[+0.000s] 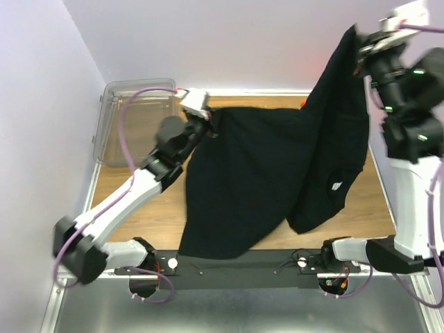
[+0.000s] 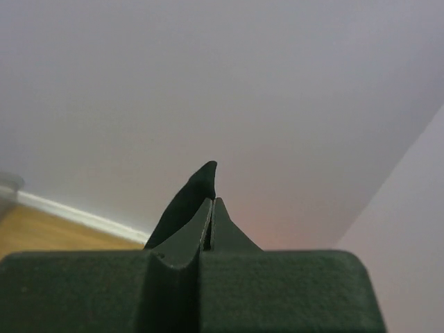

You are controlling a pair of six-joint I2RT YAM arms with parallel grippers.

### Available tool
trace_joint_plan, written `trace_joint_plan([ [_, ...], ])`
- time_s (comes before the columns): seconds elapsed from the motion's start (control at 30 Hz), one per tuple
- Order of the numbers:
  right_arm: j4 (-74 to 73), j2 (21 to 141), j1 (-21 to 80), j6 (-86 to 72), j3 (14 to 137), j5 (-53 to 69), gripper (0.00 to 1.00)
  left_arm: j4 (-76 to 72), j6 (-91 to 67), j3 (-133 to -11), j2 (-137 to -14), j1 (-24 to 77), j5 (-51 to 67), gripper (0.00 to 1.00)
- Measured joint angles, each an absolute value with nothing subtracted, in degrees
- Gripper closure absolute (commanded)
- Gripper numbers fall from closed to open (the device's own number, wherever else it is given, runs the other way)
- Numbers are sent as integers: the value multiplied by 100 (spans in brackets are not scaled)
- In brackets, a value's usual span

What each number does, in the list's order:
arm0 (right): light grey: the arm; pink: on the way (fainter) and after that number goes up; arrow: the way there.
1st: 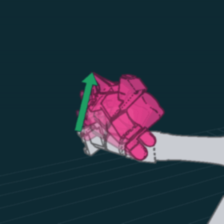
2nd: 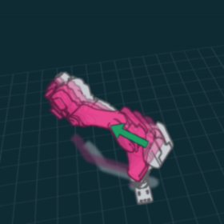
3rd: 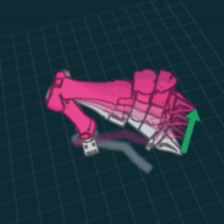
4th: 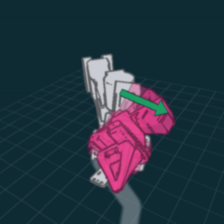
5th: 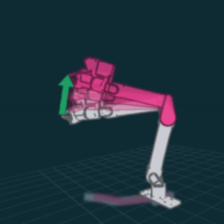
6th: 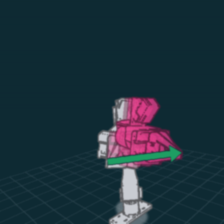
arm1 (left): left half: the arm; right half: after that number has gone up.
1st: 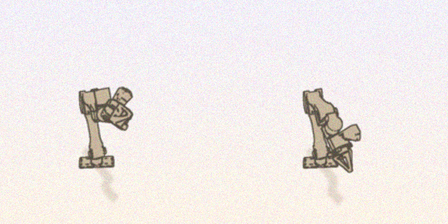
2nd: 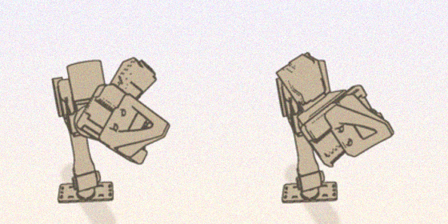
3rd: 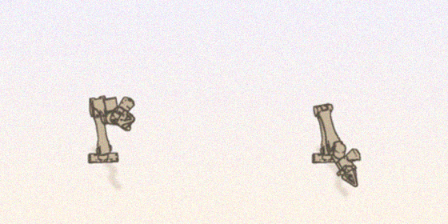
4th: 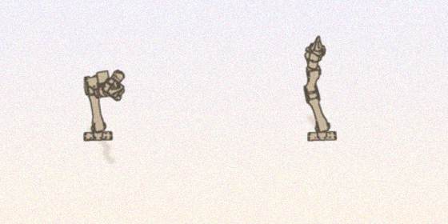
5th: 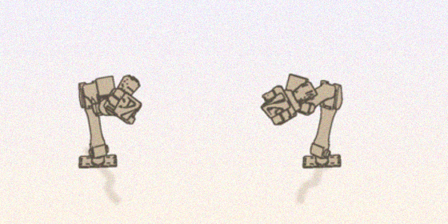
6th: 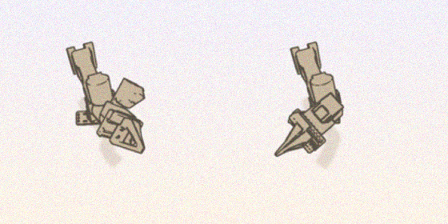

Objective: Fold and stack the t-shirts
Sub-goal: Flatten the tshirt out

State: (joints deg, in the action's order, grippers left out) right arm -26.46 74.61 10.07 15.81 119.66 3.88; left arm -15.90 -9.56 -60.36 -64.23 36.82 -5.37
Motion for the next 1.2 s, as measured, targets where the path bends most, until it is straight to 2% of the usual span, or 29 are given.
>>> trace_joint_plan([
  [0.07, -2462, 7496, 1007, 1717, 11253, 187, 99, -1485, -1100, -6053, -7157, 3640, -537, 100],
  [0.23, -2351, 7623, 1007, 1914, 9636, 27, 99, -1175, -1398, -6003, -8106, 3441, -552, 100],
  [0.4, -2359, 7609, 1007, 1848, 9491, 292, 99, -1048, -1441, -5813, -7669, 3319, -607, 100],
  [0.53, -2596, 7601, 1007, 1640, 10573, 642, 99, -1168, -1299, -5887, -6565, 3395, -587, 100],
  [0.7, -2875, 7609, 1007, 1352, 13063, 1096, 100, -1697, -1181, -6504, -5290, 3500, -294, 100],
  [0.87, -2934, 7129, 864, 1085, 14490, 1413, 99, -2196, -1253, -6724, -4338, 3516, 130, 100],
  [1.03, -2829, 6827, 687, 987, 15205, 1470, 100, -2609, -1487, -6897, -3846, 3540, 609, 100],
  [1.2, -2827, 6849, 663, 1046, 14929, 1288, 99, -2687, -1551, -6963, -3800, 3540, 613, 100],
])
